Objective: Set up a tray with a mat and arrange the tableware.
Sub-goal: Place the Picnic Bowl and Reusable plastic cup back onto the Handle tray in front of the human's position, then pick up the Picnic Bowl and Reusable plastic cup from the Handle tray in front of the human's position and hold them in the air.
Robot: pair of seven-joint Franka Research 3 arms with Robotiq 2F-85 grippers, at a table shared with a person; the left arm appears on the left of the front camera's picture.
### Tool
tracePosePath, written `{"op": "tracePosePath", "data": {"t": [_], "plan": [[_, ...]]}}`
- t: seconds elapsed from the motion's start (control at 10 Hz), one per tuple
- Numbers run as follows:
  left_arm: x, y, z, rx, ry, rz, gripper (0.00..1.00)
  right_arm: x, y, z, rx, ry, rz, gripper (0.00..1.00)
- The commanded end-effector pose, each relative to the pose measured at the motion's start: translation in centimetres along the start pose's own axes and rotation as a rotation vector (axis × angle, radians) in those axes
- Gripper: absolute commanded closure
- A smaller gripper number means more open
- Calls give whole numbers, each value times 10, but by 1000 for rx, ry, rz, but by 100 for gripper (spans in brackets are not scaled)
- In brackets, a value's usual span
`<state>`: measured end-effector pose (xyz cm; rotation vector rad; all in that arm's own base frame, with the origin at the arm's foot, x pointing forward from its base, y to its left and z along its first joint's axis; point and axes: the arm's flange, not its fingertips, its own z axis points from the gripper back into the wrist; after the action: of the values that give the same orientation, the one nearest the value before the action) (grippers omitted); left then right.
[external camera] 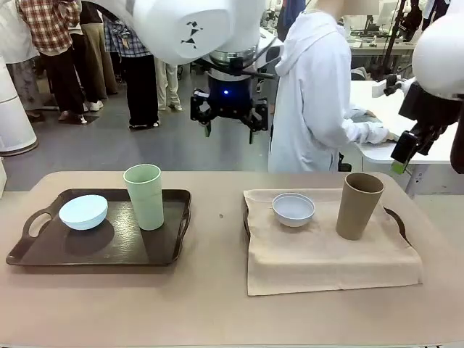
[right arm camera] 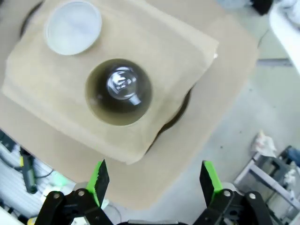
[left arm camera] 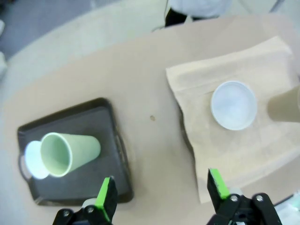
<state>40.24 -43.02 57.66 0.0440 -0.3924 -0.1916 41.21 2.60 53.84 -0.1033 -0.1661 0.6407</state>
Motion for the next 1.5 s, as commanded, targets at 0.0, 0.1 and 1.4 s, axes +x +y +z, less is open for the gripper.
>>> {"op": "tracePosePath", "data": {"t": [0.0, 0.1, 1.4], "plan": [[-1, -11, 1, -12, -13, -20, 0, -4, -6, -10, -37, -13, -9, 0], [-1, -11, 1, -12, -13, -20, 0, -4, -6, -10, -37, -13, -9, 0], [-1, -11, 1, -12, -13, -20, 0, -4, -6, -10, -37, -13, -9, 0]]}}
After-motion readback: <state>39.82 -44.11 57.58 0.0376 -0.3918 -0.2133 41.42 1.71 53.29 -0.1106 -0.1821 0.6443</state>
